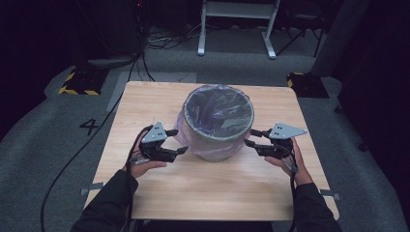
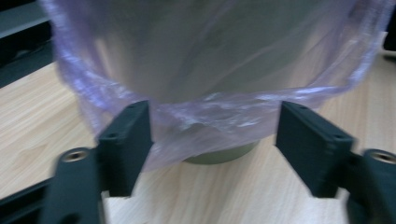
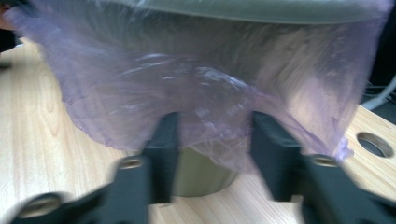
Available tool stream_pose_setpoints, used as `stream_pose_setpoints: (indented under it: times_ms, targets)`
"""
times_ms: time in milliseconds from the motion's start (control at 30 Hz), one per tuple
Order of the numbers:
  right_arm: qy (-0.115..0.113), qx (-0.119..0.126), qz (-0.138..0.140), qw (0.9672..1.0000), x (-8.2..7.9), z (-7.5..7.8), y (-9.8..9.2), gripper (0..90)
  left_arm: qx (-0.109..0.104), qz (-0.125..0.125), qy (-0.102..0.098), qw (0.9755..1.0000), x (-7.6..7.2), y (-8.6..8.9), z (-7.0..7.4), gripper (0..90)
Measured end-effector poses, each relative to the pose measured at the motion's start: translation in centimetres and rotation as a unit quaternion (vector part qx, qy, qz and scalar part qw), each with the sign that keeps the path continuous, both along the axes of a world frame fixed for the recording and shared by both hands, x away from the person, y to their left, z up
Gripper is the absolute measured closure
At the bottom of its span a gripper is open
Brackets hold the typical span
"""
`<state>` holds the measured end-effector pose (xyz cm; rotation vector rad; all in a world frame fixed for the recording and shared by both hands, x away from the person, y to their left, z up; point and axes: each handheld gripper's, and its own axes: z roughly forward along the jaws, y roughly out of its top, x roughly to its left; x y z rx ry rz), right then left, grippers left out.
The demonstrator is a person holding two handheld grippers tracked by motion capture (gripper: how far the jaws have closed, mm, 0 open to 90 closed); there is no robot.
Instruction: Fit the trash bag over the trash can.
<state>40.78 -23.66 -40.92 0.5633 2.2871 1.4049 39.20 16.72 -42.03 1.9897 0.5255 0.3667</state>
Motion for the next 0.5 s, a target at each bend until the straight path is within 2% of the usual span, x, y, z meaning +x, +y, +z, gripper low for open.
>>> stream_pose_setpoints:
  times_ms: [167,200,300,367,500]
  targets:
    - [0.002,-0.011,0.017,0.9998,-0.2,-0.7,0.7,83.6,0.025,-0.003,-0.005,0.9997,0.3,-1.0,-0.5,65.8]
    - [0.002,-0.012,0.021,0.9997,-0.3,-0.8,0.8,86.0,0.031,0.003,-0.004,0.9995,0.5,-1.2,-0.7,70.5]
    - [0.007,-0.010,0.031,0.9995,-0.4,-1.2,1.0,89.8,0.030,0.000,-0.003,0.9995,0.9,-1.5,-1.1,84.5]
    - [0.014,-0.013,0.032,0.9993,-0.4,-1.5,1.0,90.0,0.037,-0.001,-0.003,0.9993,1.1,-1.8,-1.5,89.5]
    - [0.028,-0.027,0.029,0.9988,-0.3,-2.4,1.1,90.0,0.051,-0.002,0.003,0.9987,1.4,-2.4,-2.0,89.8]
